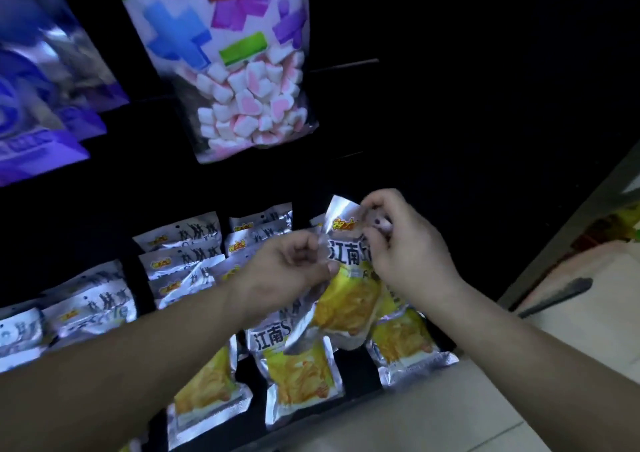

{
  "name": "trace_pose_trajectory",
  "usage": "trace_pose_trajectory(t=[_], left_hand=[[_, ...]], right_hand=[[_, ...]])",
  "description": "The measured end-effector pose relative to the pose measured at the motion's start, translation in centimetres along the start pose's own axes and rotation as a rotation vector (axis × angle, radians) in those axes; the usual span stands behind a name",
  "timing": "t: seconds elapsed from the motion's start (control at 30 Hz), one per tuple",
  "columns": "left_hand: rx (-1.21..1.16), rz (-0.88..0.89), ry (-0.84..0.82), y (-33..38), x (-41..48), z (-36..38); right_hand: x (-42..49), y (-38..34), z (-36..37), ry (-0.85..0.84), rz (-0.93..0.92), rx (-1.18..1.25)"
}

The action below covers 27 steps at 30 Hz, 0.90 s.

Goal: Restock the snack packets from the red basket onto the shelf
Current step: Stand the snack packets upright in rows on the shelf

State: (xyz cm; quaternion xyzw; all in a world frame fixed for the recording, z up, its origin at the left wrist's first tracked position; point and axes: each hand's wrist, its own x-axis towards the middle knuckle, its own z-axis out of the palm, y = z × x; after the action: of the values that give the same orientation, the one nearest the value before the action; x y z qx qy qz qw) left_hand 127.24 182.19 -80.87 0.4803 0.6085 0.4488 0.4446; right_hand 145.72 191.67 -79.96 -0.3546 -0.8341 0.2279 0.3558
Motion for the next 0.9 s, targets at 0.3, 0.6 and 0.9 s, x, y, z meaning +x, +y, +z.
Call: trace_pose_trajectory(t=[0.3,0.6,0.9], left_hand=[[-0.248,-0.150,0.377,-5.4,-10.0,-6.2],[-0.112,-0.377,0.564,-13.5,-14.2,-10.3],[0.162,-0.567,0.769,-15.6,-16.6,-11.6]], right_hand=[[-3.4,-6.4,8.8,-0.262,0.292,0.400],[-8.6,-7.7,18.2,-0.570,0.390,0.424],[-10.5,-6.9,24.4,-0.768,0.253,0.198]])
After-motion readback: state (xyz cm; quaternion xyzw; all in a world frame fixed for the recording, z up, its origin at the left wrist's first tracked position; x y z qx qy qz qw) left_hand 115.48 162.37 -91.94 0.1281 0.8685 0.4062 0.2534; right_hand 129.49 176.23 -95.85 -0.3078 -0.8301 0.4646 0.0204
